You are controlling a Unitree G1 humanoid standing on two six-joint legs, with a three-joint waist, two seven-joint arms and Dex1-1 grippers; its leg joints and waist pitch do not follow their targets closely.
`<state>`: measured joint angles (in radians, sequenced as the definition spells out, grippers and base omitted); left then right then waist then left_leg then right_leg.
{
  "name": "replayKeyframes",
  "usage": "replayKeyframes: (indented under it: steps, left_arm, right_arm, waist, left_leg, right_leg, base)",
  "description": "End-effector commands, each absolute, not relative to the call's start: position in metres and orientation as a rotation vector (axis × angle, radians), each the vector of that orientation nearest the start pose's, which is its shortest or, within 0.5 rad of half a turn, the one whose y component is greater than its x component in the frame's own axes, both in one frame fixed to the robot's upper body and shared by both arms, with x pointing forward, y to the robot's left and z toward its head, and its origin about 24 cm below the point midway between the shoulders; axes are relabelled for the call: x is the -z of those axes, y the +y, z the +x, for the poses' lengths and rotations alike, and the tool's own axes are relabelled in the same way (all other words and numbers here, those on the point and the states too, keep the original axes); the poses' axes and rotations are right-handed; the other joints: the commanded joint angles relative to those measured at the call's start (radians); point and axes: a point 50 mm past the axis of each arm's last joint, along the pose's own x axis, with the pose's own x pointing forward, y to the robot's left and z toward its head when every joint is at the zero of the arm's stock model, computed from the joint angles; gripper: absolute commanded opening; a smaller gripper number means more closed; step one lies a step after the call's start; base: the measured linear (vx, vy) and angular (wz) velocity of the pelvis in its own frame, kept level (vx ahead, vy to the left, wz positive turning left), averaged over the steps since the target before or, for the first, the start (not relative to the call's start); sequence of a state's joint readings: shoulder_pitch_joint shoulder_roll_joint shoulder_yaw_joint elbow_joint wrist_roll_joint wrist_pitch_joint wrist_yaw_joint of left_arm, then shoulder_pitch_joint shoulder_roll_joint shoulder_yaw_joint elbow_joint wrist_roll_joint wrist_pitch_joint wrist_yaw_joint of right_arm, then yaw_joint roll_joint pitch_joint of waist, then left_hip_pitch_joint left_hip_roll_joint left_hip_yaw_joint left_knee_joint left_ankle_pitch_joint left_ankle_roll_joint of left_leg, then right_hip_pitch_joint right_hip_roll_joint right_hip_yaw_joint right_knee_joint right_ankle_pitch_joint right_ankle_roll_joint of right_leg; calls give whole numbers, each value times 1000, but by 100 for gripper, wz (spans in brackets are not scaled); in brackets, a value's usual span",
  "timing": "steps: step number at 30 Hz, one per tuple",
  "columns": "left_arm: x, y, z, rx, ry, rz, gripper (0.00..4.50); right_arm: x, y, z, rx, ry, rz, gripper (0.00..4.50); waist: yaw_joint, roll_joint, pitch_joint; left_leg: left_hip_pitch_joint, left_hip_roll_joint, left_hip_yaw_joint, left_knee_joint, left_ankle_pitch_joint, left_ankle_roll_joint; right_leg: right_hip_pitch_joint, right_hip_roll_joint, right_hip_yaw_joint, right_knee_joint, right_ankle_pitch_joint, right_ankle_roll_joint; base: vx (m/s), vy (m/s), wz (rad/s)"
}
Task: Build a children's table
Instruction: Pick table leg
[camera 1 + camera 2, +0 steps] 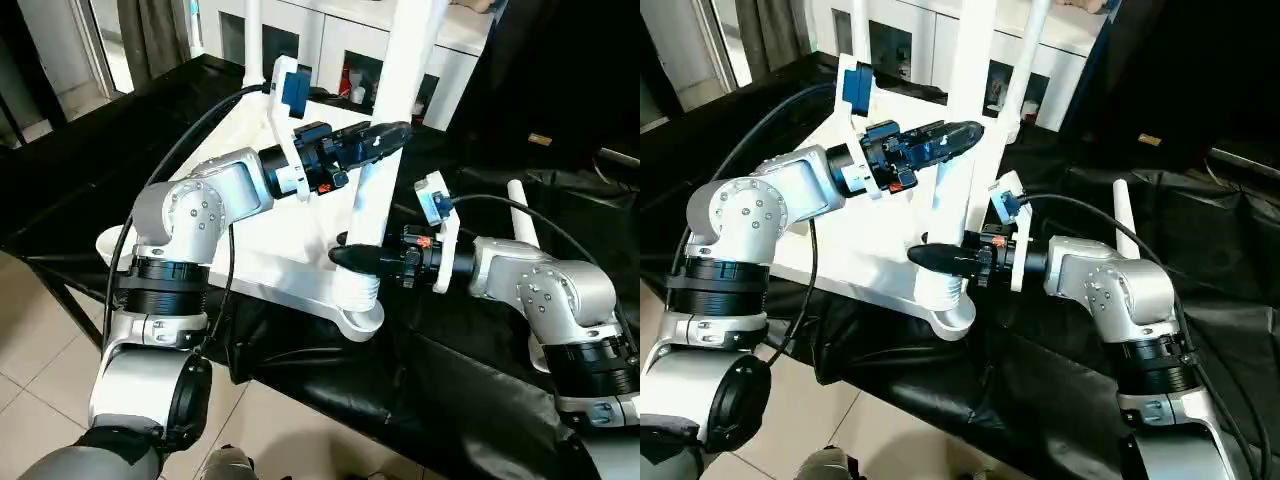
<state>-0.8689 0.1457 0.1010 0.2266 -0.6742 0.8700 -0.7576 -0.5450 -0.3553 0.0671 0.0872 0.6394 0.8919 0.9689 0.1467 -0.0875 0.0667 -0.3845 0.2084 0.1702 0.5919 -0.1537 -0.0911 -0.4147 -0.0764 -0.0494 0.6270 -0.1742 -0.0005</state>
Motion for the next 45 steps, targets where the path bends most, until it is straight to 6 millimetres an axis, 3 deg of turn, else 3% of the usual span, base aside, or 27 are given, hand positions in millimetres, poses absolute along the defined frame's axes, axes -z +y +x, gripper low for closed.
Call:
replayKeyframes:
  steps: [1, 8, 10, 12, 15, 16, 21, 25, 30, 31, 33, 34, 35, 36, 37, 39, 40, 42, 45]
  left_arm:
    - [-213, 68, 334, 1266, 97, -468, 178]
    - [-212, 70, 334, 1248, 91, -428, 178]
    - [-210, 71, 337, 1235, 119, -463, 248]
    - [-211, 71, 337, 1237, 106, -495, 248]
    - [-213, 72, 340, 1204, 60, -517, 284]
    - [-216, 74, 344, 1164, 12, -564, 292]
    - [-221, 88, 355, 1036, -114, -669, 294]
    - [-219, 96, 353, 1032, -127, -623, 294]
    - [-180, 113, 356, 905, -13, -72, 294]
    - [-175, 116, 356, 891, -3, -24, 294]
    - [-160, 124, 354, 853, 13, 87, 294]
    - [-147, 133, 350, 759, 3, 130, 294]
    - [-147, 133, 350, 759, 3, 130, 294]
    - [-139, 138, 349, 694, 34, 144, 294]
    - [-131, 142, 347, 644, 62, 146, 294]
    - [-115, 152, 339, 481, 21, 106, 294]
    - [-113, 154, 337, 454, 16, 97, 294]
    - [-103, 161, 333, 337, -20, 118, 294]
    - [-98, 165, 330, 305, -29, 133, 294]
  right_arm:
    - [-124, -118, 301, -1258, 406, 371, 202]
    - [-123, -117, 302, -1260, 399, 378, 191]
    - [-124, -116, 302, -1257, 386, 383, 191]
    - [-125, -115, 302, -1253, 359, 394, 191]
    - [-127, -115, 301, -1248, 336, 405, 191]
    - [-128, -116, 302, -1228, 310, 418, 191]
    - [-130, -120, 310, -1080, 215, 463, 191]
    - [-124, -123, 314, -985, 207, 439, 191]
    - [-113, -134, 323, -753, 162, 301, 191]
    - [-111, -136, 324, -723, 157, 273, 191]
    - [-107, -142, 325, -629, 142, 194, 191]
    - [-101, -150, 325, -503, 115, 84, 191]
    - [-101, -150, 325, -503, 115, 84, 191]
    - [-97, -153, 323, -451, 128, 48, 191]
    - [-93, -156, 321, -412, 144, 25, 191]
    - [-79, -161, 309, -347, 186, 5, 191]
    - [-77, -161, 307, -338, 186, 4, 191]
    - [-74, -162, 300, -276, 162, 31, 191]
    - [-74, -160, 295, -243, 118, 42, 191]
  waist:
    - [5, -6, -81]
    - [6, -2, -81]
    - [5, 1, -81]
    - [5, 4, -81]
    - [6, 0, -82]
    - [5, 5, -81]
    - [3, 9, -83]
    - [-2, 14, -83]
    - [-9, 23, -82]
    - [-12, 34, -82]
    - [-12, 35, -84]
    - [-15, 50, -81]
    - [-17, 43, -82]
    - [-17, 49, -86]
    - [-20, 48, -84]
    - [-23, 60, -82]
    - [-22, 55, -82]
    - [-27, 58, -82]
    - [-43, 60, -75]
  left_leg:
    - [15, 11, 5, -60, -140, -21]
    - [15, 11, 5, -61, -140, -24]
    - [15, 11, 5, -61, -143, -27]
    - [16, 11, 4, -61, -148, -29]
    - [15, 11, 5, -60, -148, -29]
    - [14, 11, 5, -60, -156, -31]
    - [17, 8, 4, -61, -169, -37]
    - [19, 10, 3, -63, -172, -40]
    - [23, 14, 0, -71, -190, -64]
    - [24, 12, 0, -71, -192, -73]
    - [24, 12, -1, -71, -189, -80]
    - [23, 14, -3, -73, -203, -94]
    - [23, 16, -3, -73, -207, -98]
    - [26, 10, -1, -69, -211, -93]
    - [22, 11, -1, -70, -206, -88]
    - [21, 13, -3, -71, -240, -78]
    - [20, 12, -2, -70, -243, -70]
    - [20, 9, -1, -70, -267, -52]
    - [22, 9, -3, -74, -331, -46]
  right_leg:
    - [59, -55, 29, -68, -180, -151]
    - [59, -55, 29, -67, -172, -152]
    - [59, -54, 30, -66, -166, -154]
    - [58, -54, 29, -66, -164, -158]
    - [61, -55, 29, -67, -153, -165]
    - [60, -55, 30, -69, -151, -166]
    - [60, -53, 29, -71, -156, -160]
    - [58, -51, 29, -68, -149, -155]
    - [52, -52, 31, -76, -203, -93]
    - [52, -50, 32, -72, -195, -91]
    - [54, -50, 32, -70, -171, -92]
    - [50, -52, 32, -70, -158, -99]
    - [52, -51, 31, -72, -149, -102]
    - [55, -47, 32, -64, -130, -116]
    - [56, -44, 33, -64, -104, -124]
    - [58, -45, 33, -70, -118, -129]
    - [60, -45, 33, -73, -120, -129]
    - [57, -43, 33, -80, -173, -121]
    - [46, -43, 33, -95, -297, -91]
  base:
    - [0, 0, 0]
    - [0, 0, 0]
    - [0, 0, 0]
    - [0, 0, 0]
    - [0, 0, 0]
    - [0, 0, 0]
    - [0, 0, 0]
    - [0, 0, 0]
    - [0, 0, 0]
    - [0, 0, 0]
    - [0, 0, 0]
    - [0, 0, 0]
    - [0, 0, 0]
    - [0, 0, 0]
    - [0, 0, 0]
    - [0, 0, 0]
    - [0, 0, 0]
    - [0, 0, 0]
    - [0, 0, 0]
